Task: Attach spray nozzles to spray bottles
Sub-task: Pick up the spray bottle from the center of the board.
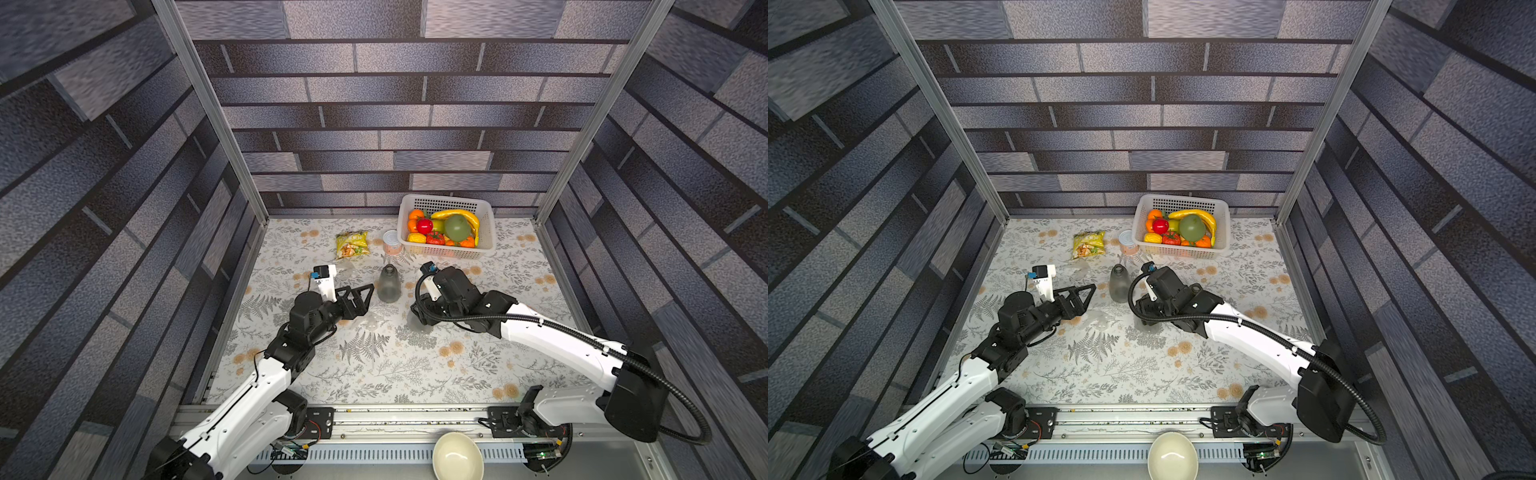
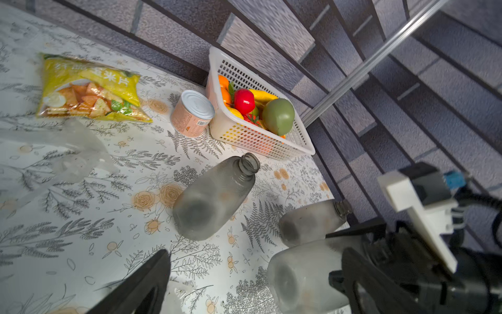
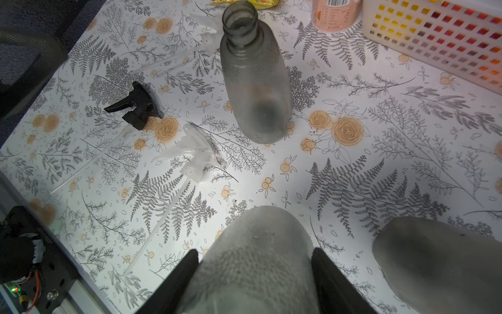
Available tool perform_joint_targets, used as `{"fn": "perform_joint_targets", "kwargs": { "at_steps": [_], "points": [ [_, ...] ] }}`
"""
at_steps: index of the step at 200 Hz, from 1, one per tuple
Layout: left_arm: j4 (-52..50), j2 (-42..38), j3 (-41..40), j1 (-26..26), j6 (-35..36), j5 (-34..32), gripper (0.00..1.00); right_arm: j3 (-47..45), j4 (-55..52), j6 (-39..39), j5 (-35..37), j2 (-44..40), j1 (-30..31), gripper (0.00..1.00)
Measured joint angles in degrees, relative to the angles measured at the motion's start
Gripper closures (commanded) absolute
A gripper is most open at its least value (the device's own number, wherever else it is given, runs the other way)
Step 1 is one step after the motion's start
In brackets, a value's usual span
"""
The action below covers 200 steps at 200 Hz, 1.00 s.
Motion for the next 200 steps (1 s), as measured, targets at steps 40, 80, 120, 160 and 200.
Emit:
{"fn": "perform_joint_targets", "kwargs": {
  "at_steps": [40,80,120,160,200],
  "points": [
    [4.66,1.88,0.07,-14.38,15.34,-5.27,0.00,12.09,-8.28,-0.02,1.84,0.00,0.00,0.36],
    [9.55,1.97,-1.95,-18.95,23.89,-7.61,0.00,18.45,-14.23,0.15,2.01,0.76,0.00,0.37],
    [14.27,4.57,-3.63,-24.22,31.95,-11.08,0.00,19.98,-16.39,1.86,-0.59,1.09,0.00,0.37],
    [20.55,11.63,-3.65,-24.57,36.33,-12.98,0.00,20.48,-16.44,4.20,-4.98,0.46,0.00,0.38],
    [26.93,17.07,-3.67,-24.83,38.12,-13.79,0.00,20.55,-16.44,5.40,-6.97,0.04,-0.07,0.38]
  ]
}}
